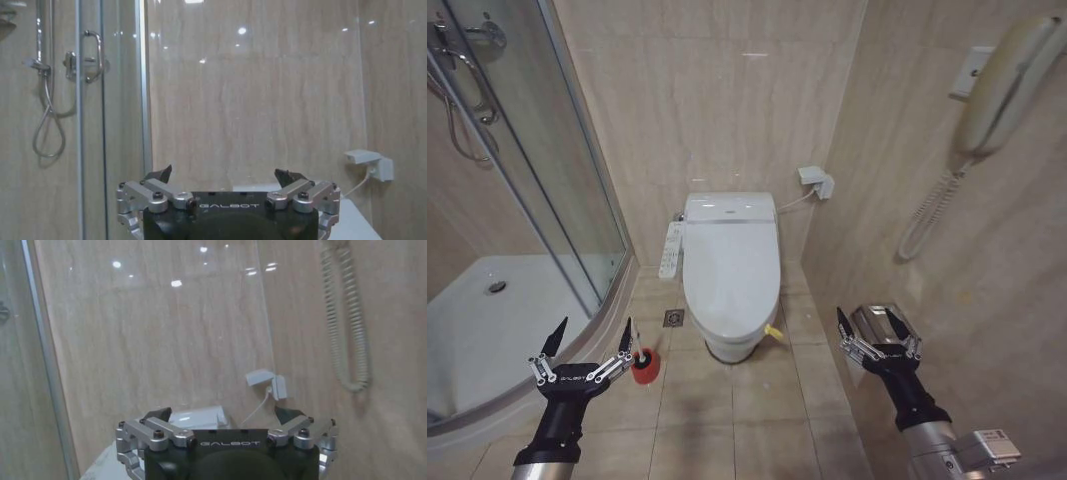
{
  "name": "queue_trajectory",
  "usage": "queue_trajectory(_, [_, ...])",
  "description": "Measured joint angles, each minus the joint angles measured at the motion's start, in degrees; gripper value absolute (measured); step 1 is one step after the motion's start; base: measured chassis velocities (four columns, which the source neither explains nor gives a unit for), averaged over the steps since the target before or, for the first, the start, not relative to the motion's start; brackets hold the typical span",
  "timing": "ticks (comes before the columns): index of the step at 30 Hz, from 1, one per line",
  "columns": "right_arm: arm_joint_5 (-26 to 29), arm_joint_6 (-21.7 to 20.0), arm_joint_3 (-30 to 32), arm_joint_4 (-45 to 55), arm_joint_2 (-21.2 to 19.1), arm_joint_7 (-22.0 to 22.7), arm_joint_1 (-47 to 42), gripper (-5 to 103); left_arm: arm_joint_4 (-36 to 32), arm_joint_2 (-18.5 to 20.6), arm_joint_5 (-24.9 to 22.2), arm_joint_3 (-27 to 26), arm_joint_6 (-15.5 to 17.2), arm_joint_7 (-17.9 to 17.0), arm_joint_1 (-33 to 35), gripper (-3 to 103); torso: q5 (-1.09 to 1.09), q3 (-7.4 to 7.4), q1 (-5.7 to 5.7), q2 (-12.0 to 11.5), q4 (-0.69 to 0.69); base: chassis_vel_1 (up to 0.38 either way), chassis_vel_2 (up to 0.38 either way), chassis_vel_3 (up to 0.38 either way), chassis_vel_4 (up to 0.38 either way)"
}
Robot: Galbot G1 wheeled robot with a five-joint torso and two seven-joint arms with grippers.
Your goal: Open the toilet lid, clean the toilet bowl with a toilet brush, close the toilet lid, and flush.
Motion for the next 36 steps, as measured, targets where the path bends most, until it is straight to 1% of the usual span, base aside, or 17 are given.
queue_trajectory(3, [1.45,0.76,-0.34,-0.01,-0.03,-0.34,-0.05,100,0.00,0.00,0.00,0.00,0.00,0.00,0.00,100,0.03,0.00,0.00,-0.01,0.02,-0.235,0.243,0.241,-0.253])
queue_trajectory(5, [2.74,1.93,-0.59,-0.16,-0.29,-0.26,-0.45,100,0.00,0.00,0.00,0.00,0.00,0.01,0.00,100,-0.02,0.01,0.02,-0.01,-0.02,-0.257,0.241,0.261,-0.266])
queue_trajectory(7, [2.73,2.29,-0.54,-0.41,-0.47,-0.32,-0.67,100,0.00,0.00,0.00,0.00,0.00,0.00,0.00,100,0.01,0.01,0.02,-0.02,0.00,-0.216,0.227,0.270,-0.258])
queue_trajectory(11, [2.22,2.01,-0.89,-0.78,-0.59,0.11,-1.12,100,0.00,0.01,0.00,0.00,0.00,0.00,0.00,100,0.00,0.03,0.06,-0.03,0.01,-0.124,0.160,0.130,-0.173])
queue_trajectory(12, [1.90,1.77,-1.24,-0.93,-0.54,0.10,-1.17,100,0.00,0.01,0.00,-0.01,0.00,0.00,0.00,100,0.01,0.02,0.06,-0.03,0.03,-0.065,0.140,0.057,-0.054])
queue_trajectory(14, [0.28,1.58,-2.34,-1.88,-0.39,-0.47,-1.39,100,0.00,0.00,0.00,0.00,0.00,0.00,0.00,100,0.00,0.02,0.03,-0.03,0.00,-0.017,0.029,0.029,-0.008])
queue_trajectory(17, [-0.92,1.62,-3.87,-3.33,-0.34,-1.30,-1.77,100,0.00,0.00,0.00,0.00,0.00,0.00,0.00,100,0.02,-0.01,-0.03,-0.01,0.00,0.030,-0.045,-0.031,0.030])
queue_trajectory(19, [-2.07,1.79,-6.17,-5.92,-0.15,-2.27,-2.37,100,0.00,0.00,0.00,0.00,0.00,0.00,0.00,100,0.01,-0.02,-0.04,0.00,-0.01,0.054,-0.069,-0.055,0.072])
queue_trajectory(21, [-4.23,3.16,-8.35,-10.49,-0.03,-3.35,-2.63,100,0.00,-0.01,0.00,0.00,0.00,0.00,0.00,100,0.01,-0.02,-0.05,0.01,0.01,0.032,-0.018,-0.017,0.036])
queue_trajectory(22, [-4.23,3.16,-8.35,-10.49,-0.03,-3.35,-2.63,100,0.00,-0.01,0.00,0.00,0.00,0.00,0.00,100,0.01,-0.02,-0.05,0.01,0.01,0.000,0.000,0.000,0.000])
queue_trajectory(26, [-7.85,5.70,-11.07,-18.86,0.09,-4.06,-1.91,100,0.00,0.00,0.00,0.00,0.00,0.00,0.00,100,0.01,-0.01,-0.03,0.00,0.00,0.000,0.000,0.000,0.000])
queue_trajectory(27, [-8.36,6.08,-11.24,-19.81,0.11,-4.12,-1.75,100,0.00,0.00,0.00,0.00,0.00,0.00,0.00,100,0.01,-0.01,-0.03,0.00,0.01,0.000,0.000,0.000,0.000])
queue_trajectory(28, [-10.13,7.36,-11.70,-23.38,0.35,-4.26,-0.61,100,0.00,0.00,0.00,0.00,0.00,0.00,0.00,100,0.02,0.00,-0.01,-0.01,0.00,0.000,0.000,0.000,0.000])
queue_trajectory(29, [-10.13,7.36,-11.70,-23.38,0.35,-4.26,-0.61,100,0.00,0.00,0.00,0.00,0.00,0.00,0.00,100,0.02,0.00,-0.01,-0.01,0.00,0.000,0.000,0.000,0.000])
queue_trajectory(36, [-12.23,9.32,-11.76,-32.32,1.14,-4.30,3.94,100,0.00,0.00,0.00,0.00,0.00,0.00,0.00,100,0.00,0.00,-0.01,-0.01,0.01,0.000,0.000,0.000,0.000])
